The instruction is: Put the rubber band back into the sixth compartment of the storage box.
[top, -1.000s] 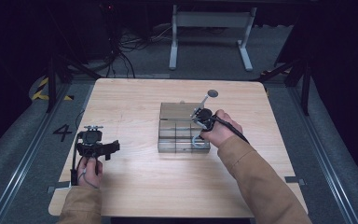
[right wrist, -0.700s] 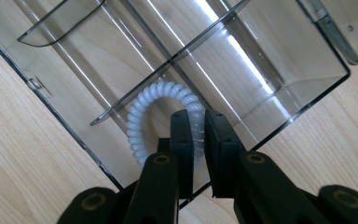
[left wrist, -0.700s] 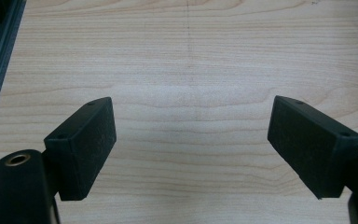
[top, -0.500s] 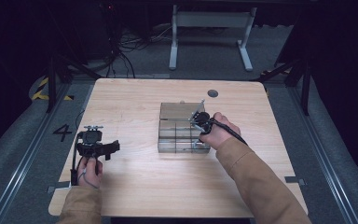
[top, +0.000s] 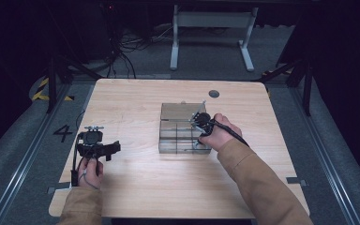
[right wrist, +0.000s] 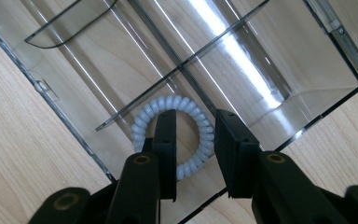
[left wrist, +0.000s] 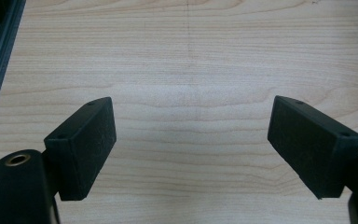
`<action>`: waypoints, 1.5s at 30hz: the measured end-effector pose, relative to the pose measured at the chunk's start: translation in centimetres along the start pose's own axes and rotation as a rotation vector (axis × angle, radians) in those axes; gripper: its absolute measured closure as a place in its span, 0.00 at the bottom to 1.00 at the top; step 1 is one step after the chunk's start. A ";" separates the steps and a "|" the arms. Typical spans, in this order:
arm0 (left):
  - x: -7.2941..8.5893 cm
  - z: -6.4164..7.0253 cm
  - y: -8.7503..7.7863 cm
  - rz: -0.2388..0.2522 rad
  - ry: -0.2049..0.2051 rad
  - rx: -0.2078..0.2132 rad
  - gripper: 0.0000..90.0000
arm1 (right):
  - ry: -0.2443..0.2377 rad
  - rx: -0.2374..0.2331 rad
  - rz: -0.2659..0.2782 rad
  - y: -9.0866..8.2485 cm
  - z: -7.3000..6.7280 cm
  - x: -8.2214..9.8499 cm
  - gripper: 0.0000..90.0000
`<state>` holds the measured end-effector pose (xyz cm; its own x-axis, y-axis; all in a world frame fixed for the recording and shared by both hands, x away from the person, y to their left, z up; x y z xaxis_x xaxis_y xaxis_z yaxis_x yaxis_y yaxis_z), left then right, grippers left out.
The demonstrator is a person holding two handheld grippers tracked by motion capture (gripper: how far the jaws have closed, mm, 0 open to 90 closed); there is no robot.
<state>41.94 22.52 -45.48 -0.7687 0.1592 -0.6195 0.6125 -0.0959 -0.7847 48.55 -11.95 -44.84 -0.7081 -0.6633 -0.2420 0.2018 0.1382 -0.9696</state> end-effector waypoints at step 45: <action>-0.3 0.4 0.1 0.003 0.005 0.005 0.18 | 0.075 -0.082 0.317 -5.8 1.4 1.5 0.64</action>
<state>42.19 22.01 -45.39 -0.7657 0.1642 -0.6218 0.6140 -0.1013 -0.7828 47.26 -14.81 -39.58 -0.6674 -0.5220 -0.5311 0.3670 0.3900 -0.8445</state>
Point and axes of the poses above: each handheld gripper's, and its own axes: y roughly forward along the jaws, x roughly out of its underside, z roughly to its right, the point moved 5 cm from there along y, roughly forward along the jaws, and after that the axes turned 10 degrees about y, right-handed, at the moved point
